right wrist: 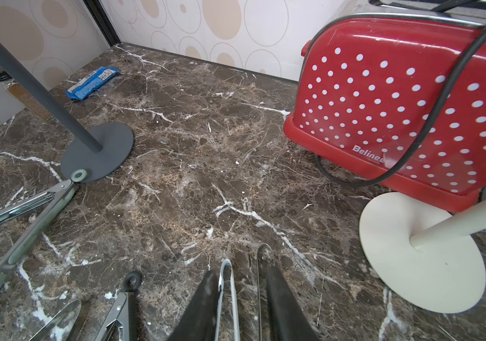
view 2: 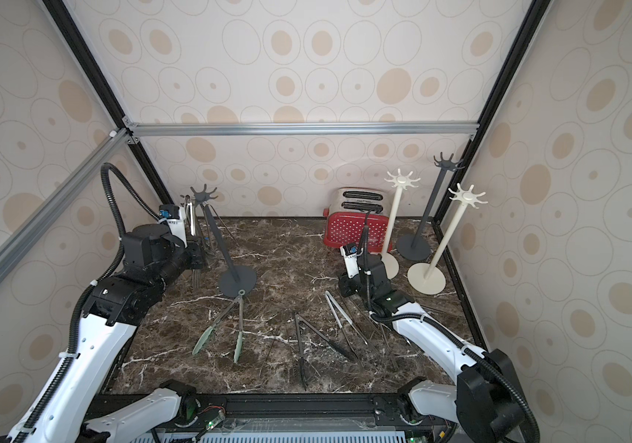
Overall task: Hang food tongs on kitchen utensil racks
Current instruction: Hang the food tongs on the rack.
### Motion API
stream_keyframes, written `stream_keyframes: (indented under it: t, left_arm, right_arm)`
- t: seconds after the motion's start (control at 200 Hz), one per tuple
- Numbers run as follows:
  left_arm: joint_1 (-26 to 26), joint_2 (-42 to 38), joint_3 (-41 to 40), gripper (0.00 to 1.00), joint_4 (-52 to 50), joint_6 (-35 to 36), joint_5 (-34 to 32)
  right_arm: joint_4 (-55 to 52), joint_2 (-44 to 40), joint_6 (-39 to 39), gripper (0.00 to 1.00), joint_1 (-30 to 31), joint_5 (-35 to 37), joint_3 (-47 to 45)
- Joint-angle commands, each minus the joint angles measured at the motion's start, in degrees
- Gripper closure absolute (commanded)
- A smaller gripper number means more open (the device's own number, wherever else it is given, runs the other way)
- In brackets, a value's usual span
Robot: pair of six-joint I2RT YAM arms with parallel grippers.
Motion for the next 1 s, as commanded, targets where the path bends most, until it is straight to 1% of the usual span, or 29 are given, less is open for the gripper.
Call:
stream_keyframes:
  t: [0.0,0.326,0.992]
  left_arm:
    - [0.5,-0.1,-0.3,1.00,2.6,1.0,-0.5]
    - [0.5,-0.4,-3.3,1.00,4.8,-1.1,0.7]
    - [0.5,-2.1,-8.8,1.00,6.8,-3.1,1.0]
  right_arm:
    - [0.7,0.4,-0.7,0.69,-0.6,-0.5,0.9]
    - [0.7,0.4,-0.6,0.69,-0.6,-0.5,0.8]
    - [0.9,0.4,-0.3,0.69,-0.9,-1.0,0.5]
